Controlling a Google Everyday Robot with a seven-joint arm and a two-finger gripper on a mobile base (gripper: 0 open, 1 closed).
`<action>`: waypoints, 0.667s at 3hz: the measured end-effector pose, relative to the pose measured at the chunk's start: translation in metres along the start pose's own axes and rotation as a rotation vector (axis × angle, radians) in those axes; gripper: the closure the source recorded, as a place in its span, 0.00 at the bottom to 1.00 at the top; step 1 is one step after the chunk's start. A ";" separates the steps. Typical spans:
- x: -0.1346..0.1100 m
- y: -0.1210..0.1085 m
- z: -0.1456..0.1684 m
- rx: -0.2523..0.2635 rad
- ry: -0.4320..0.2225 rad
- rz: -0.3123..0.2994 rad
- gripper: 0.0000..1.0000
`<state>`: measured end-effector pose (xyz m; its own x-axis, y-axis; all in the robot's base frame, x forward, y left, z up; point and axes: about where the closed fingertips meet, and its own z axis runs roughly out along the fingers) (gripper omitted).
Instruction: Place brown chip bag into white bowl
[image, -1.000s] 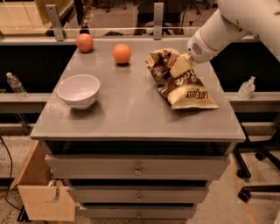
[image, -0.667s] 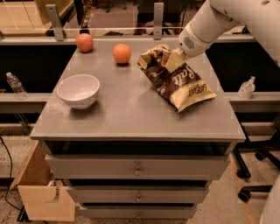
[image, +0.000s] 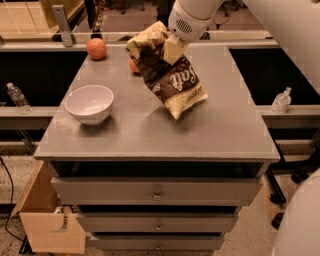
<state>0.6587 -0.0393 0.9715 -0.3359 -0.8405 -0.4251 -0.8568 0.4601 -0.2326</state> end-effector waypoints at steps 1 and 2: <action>0.000 0.000 0.000 0.000 0.000 0.001 1.00; -0.009 0.005 0.003 -0.006 0.070 -0.055 1.00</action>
Offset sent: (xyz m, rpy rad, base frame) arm -0.0011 0.0325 0.0102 -0.2792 0.0724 0.1158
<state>0.6582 -0.0285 0.9715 -0.3147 -0.8823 -0.3499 -0.8769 0.4114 -0.2487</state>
